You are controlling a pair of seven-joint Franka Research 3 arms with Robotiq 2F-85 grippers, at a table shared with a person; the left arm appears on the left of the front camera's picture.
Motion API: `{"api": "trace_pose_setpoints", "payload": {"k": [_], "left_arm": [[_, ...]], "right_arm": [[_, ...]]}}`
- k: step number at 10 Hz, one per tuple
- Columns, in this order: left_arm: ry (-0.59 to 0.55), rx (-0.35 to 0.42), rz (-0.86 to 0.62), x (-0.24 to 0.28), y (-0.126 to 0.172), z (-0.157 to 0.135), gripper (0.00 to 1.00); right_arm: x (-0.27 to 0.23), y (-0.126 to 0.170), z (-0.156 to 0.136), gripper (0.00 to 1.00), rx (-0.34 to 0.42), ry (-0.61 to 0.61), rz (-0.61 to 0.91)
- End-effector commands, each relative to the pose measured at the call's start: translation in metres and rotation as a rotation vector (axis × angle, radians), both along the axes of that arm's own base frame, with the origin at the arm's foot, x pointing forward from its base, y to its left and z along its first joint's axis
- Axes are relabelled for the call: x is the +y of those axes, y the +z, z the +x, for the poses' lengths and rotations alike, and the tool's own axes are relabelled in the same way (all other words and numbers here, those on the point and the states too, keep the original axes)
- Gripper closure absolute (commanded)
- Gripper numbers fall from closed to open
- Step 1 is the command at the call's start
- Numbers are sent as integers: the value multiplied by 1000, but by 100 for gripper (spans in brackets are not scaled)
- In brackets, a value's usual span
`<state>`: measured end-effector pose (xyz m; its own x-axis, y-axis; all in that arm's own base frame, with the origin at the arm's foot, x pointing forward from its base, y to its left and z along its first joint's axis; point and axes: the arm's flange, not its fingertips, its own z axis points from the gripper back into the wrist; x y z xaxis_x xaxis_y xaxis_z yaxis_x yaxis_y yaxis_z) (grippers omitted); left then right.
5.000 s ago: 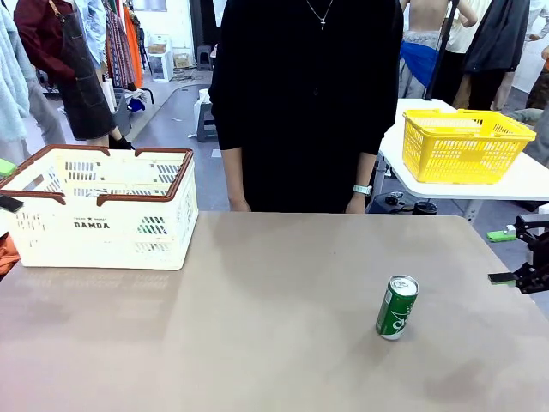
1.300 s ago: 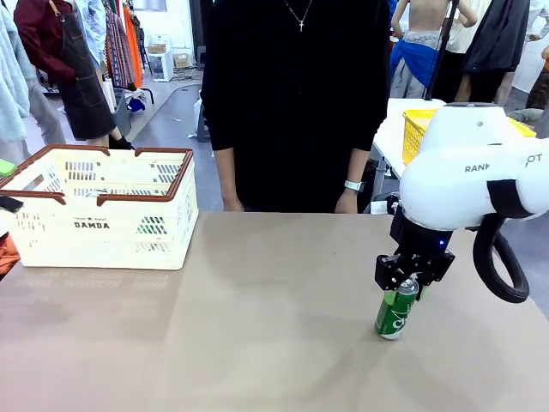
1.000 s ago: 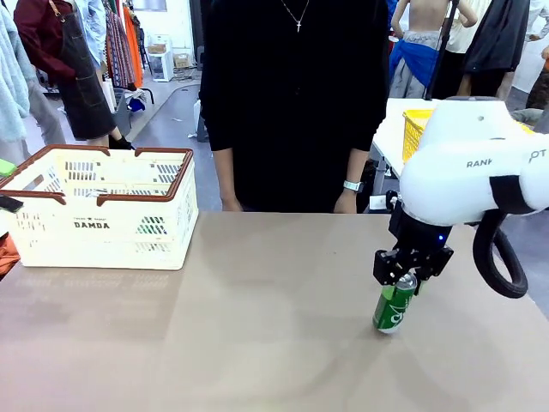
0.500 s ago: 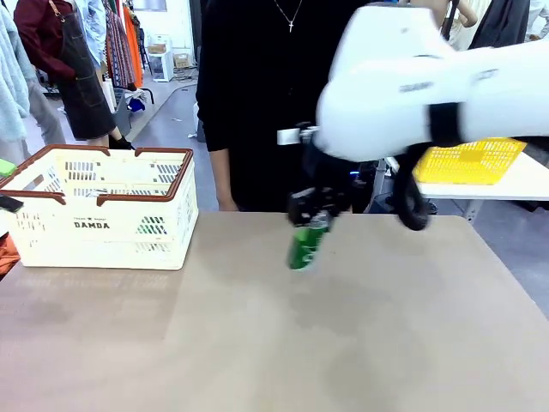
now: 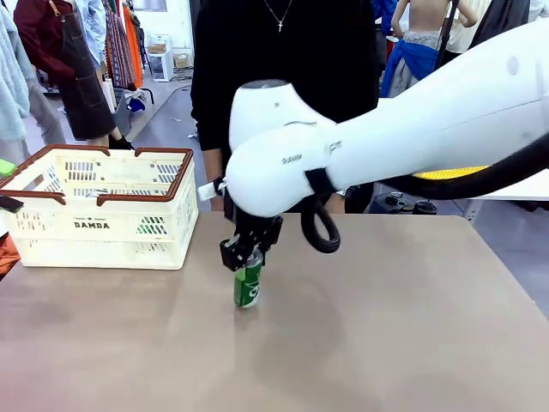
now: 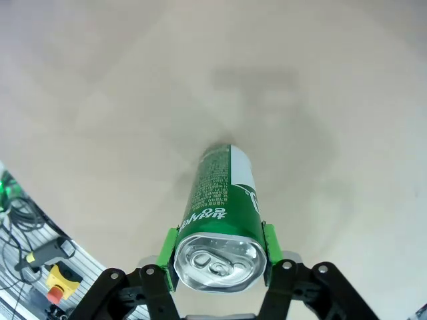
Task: Place the drinks into the Shopping basket.
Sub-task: Pick up one drink and place it into the Shopping basket.
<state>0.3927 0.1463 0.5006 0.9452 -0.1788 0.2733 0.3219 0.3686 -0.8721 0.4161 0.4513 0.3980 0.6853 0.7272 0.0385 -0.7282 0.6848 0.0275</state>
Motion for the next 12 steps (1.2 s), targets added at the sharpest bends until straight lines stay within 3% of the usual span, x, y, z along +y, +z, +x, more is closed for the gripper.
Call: {"api": "trace_pose_setpoints", "payload": {"k": [1, 2, 3, 4, 5, 8, 10, 11, 12], "left_arm": [[12, -6, -8, -1, 1, -1, 0], [12, -6, -8, -1, 1, -1, 0], [12, -6, -8, -1, 1, -1, 0], [12, -6, -8, -1, 1, -1, 0], [12, -6, -8, -1, 1, -1, 0], [12, -6, -8, -1, 1, -1, 0], [12, -6, -8, -1, 1, -1, 0], [12, -6, -8, -1, 1, -1, 0], [12, -6, -8, -1, 1, -1, 0]], "right_arm": [[12, 14, 5, 100, -27, 16, -24], [12, 10, 4, 100, -9, 14, -25], [11, 4, 4, 81, -5, 6, -28], [10, 4, 2, 27, 5, -1, -30], [8, 4, 1, 0, 5, -6, -32], [1, 8, 0, 0, 7, -12, 10], [-43, 49, 3, 0, 44, -47, 113], [-82, 74, 3, 0, 121, -88, 150], [-130, 97, 0, 0, 144, -162, 209]]}}
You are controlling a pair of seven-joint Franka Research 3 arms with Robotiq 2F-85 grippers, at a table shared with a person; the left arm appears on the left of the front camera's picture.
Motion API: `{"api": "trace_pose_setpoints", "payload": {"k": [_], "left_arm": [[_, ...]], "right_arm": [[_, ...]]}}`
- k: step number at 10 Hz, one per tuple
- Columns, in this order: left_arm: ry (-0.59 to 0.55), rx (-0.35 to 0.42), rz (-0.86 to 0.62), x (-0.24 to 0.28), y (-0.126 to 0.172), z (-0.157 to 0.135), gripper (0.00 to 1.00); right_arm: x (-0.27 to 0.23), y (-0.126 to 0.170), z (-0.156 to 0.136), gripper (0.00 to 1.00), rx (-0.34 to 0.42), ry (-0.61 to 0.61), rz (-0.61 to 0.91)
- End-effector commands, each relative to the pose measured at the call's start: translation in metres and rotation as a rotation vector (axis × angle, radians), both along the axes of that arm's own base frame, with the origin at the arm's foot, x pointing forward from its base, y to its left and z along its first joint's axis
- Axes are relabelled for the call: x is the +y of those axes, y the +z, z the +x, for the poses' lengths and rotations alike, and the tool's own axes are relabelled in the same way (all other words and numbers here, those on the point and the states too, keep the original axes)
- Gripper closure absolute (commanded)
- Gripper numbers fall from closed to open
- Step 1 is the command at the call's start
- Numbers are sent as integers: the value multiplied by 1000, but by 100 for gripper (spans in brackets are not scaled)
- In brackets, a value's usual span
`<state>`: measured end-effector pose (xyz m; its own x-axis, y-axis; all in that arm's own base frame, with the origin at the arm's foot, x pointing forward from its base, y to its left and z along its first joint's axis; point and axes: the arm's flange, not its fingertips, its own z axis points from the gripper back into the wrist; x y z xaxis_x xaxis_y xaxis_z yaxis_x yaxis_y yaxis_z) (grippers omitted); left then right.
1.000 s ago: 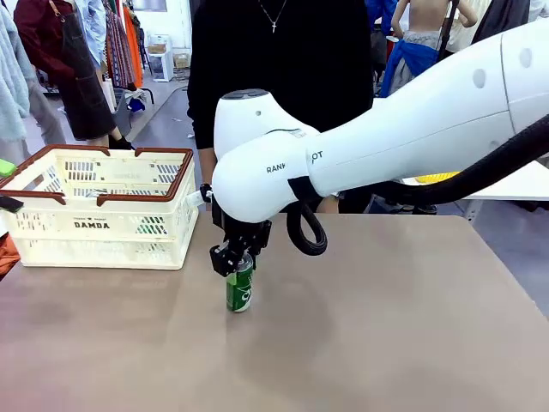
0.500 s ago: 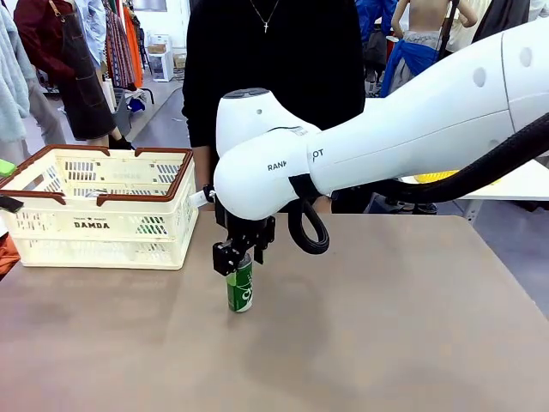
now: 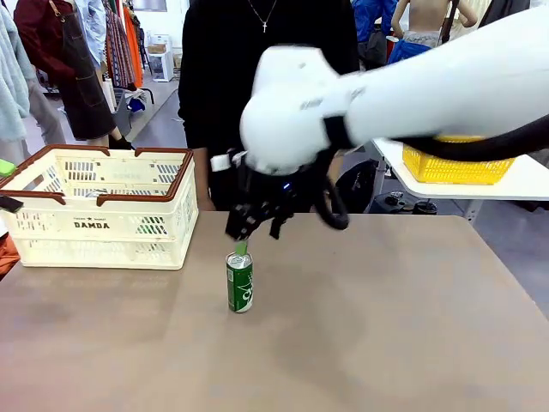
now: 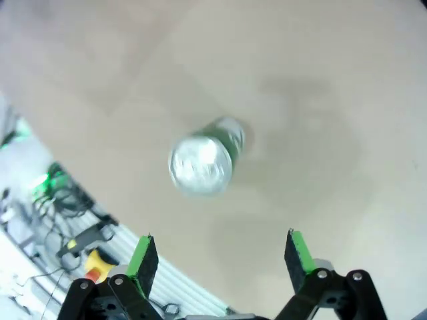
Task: Place the drinks into the Shopping basket.
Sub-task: Pick up one drink and place it into the Shopping basket.
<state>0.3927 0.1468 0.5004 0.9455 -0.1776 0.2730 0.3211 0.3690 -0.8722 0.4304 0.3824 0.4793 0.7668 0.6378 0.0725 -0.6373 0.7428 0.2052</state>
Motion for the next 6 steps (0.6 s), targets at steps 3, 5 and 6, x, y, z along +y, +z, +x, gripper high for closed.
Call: {"api": "trace_pose_setpoints", "payload": {"k": [3, 5, 6], "left_arm": [[11, -7, -8, -1, 1, -1, 0], [11, -7, -8, -1, 1, -1, 0], [11, -7, -8, -1, 1, -1, 0]], "right_arm": [[-264, 30, -15, 0, 246, -414, 387], [-405, 14, -33, 0, 340, -615, 700], [-444, 5, -42, 0, 359, -638, 818]]}}
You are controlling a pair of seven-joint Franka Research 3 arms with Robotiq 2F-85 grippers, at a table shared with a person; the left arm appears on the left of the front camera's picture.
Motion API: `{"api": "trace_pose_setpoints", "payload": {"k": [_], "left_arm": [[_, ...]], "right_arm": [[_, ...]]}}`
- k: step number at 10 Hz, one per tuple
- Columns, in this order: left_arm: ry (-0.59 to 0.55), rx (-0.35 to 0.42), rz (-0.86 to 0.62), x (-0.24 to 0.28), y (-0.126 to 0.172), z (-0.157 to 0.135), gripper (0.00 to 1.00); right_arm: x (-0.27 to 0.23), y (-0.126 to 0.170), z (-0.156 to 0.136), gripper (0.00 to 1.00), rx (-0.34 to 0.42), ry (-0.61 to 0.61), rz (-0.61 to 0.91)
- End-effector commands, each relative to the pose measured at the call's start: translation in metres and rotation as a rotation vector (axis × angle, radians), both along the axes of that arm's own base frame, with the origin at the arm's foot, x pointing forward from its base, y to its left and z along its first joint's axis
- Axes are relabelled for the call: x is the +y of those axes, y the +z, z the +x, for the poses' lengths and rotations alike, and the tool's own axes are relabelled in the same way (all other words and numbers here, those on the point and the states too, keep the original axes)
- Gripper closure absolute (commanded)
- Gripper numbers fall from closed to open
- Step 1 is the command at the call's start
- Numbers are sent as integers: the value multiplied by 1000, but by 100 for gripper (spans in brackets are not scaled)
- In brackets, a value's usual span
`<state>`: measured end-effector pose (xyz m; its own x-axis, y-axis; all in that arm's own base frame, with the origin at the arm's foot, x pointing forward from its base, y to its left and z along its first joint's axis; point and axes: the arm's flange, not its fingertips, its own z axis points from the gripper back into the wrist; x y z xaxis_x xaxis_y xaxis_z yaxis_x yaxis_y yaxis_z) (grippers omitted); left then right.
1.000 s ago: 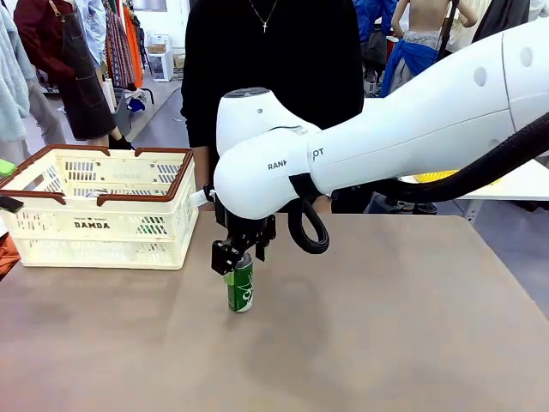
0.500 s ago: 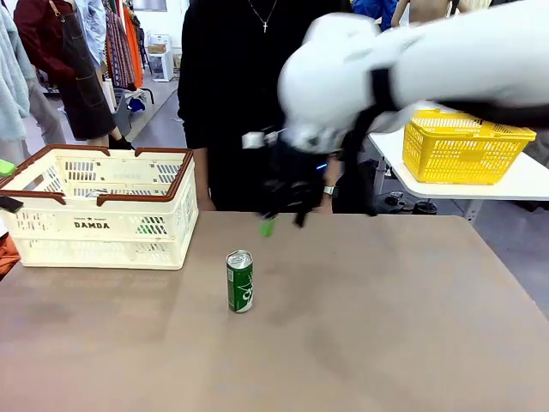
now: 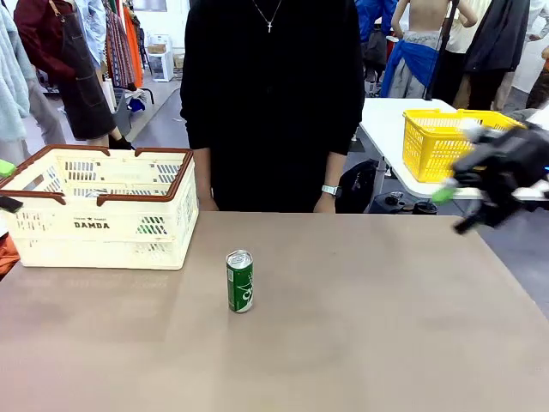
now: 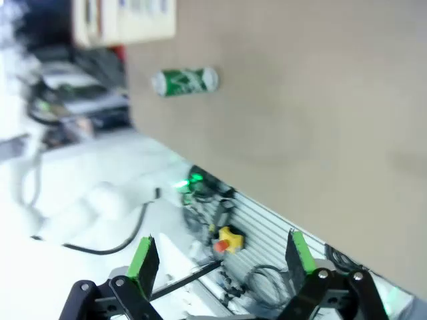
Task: Place the drinks into the Shopping basket.
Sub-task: Pick up one drink and place it into the Shopping basket.
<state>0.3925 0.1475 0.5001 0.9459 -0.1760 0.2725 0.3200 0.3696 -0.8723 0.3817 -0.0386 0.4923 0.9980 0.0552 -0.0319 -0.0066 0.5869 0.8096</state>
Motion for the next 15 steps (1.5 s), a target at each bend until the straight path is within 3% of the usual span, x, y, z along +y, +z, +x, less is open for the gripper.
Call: {"api": "trace_pose_setpoints", "payload": {"k": [1, 3, 5, 6, 12, 13, 15], "left_arm": [[9, -7, -8, -2, 2, -1, 0], [9, -7, -8, -2, 2, -1, 0], [9, -7, -8, -2, 2, -1, 0], [9, -7, -8, -2, 2, -1, 0], [0, 0, 0, 0, 0, 0, 0], [63, 71, 140, -39, 29, 3, 0], [115, 165, 508, -164, 75, 21, 0]], "right_arm": [[-68, -28, -6, 0, -28, -158, 262], [-96, -52, -21, 0, -91, -227, 379], [-89, -64, -19, 0, -121, -246, 355], [-119, -56, -31, 0, -50, -267, 360], [-119, -56, -31, 0, -50, -267, 360], [-119, -56, -31, 0, -50, -267, 360], [-119, -56, -31, 0, -50, -267, 360]]}}
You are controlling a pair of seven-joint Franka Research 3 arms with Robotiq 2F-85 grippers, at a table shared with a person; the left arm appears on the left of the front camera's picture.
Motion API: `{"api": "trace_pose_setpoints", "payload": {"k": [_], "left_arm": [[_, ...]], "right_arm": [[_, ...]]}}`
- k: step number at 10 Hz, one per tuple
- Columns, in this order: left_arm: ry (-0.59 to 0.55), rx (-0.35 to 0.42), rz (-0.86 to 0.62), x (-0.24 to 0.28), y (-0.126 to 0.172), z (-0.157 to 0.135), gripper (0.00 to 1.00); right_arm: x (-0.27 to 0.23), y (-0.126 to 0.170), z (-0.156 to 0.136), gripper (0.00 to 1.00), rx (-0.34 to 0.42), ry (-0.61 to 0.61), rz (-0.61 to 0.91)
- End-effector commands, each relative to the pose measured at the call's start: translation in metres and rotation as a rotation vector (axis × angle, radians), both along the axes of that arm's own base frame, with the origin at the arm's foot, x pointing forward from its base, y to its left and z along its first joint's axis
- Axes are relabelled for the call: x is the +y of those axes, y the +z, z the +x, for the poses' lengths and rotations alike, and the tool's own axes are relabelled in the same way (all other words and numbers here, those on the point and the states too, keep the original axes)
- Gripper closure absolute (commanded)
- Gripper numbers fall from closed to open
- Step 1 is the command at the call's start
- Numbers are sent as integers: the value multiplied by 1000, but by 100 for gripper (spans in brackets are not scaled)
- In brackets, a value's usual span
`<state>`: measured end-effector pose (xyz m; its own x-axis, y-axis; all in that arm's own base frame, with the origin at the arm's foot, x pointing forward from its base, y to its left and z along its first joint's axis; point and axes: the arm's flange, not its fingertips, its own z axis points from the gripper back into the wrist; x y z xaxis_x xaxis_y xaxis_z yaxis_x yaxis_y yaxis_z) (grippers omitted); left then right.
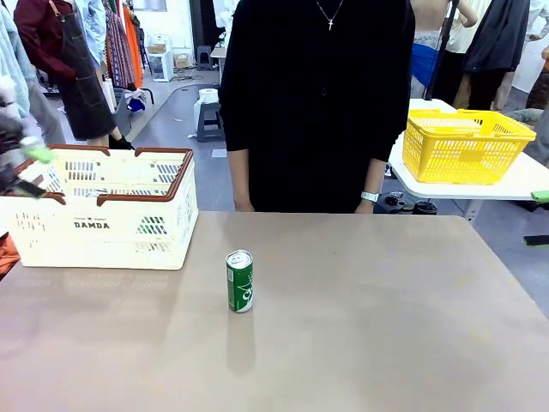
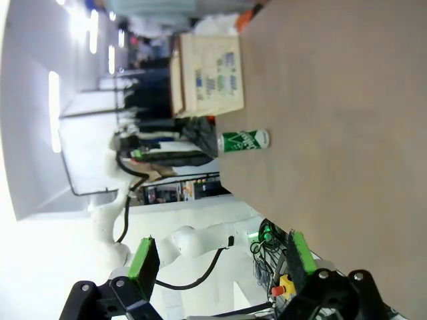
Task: Place the drinks into the Shopping basket.
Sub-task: Pick up one drink and place it into the Shopping basket.
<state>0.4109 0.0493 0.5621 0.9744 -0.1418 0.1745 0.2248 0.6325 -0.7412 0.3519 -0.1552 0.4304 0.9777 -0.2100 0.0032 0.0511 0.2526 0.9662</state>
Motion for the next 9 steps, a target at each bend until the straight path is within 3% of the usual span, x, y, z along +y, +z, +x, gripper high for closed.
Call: {"api": "trace_pose_setpoints", "payload": {"k": [1, 2, 3, 5, 6, 7, 9], "left_arm": [[-63, 128, 363, -130, 19, 9, 0], [-50, 135, 506, -189, 17, 19, 0], [-100, 202, 598, -232, 10, 27, 0], [-27, 186, 742, -307, -28, 33, 0], [55, 140, 757, -333, -52, 32, 0], [163, 41, 732, -352, -80, 33, 0], [209, -86, 627, -362, -104, 35, 0]], "right_arm": [[-2, 6, -1, 0, 13, 5, -1], [-2, 6, -1, 0, 13, 5, -1], [-2, 6, -1, 0, 13, 5, -1], [-2, 6, -1, 0, 13, 5, -1], [-2, 6, -1, 0, 13, 5, -1], [-2, 6, -1, 0, 13, 5, -1], [-2, 6, -1, 0, 13, 5, -1]]}}
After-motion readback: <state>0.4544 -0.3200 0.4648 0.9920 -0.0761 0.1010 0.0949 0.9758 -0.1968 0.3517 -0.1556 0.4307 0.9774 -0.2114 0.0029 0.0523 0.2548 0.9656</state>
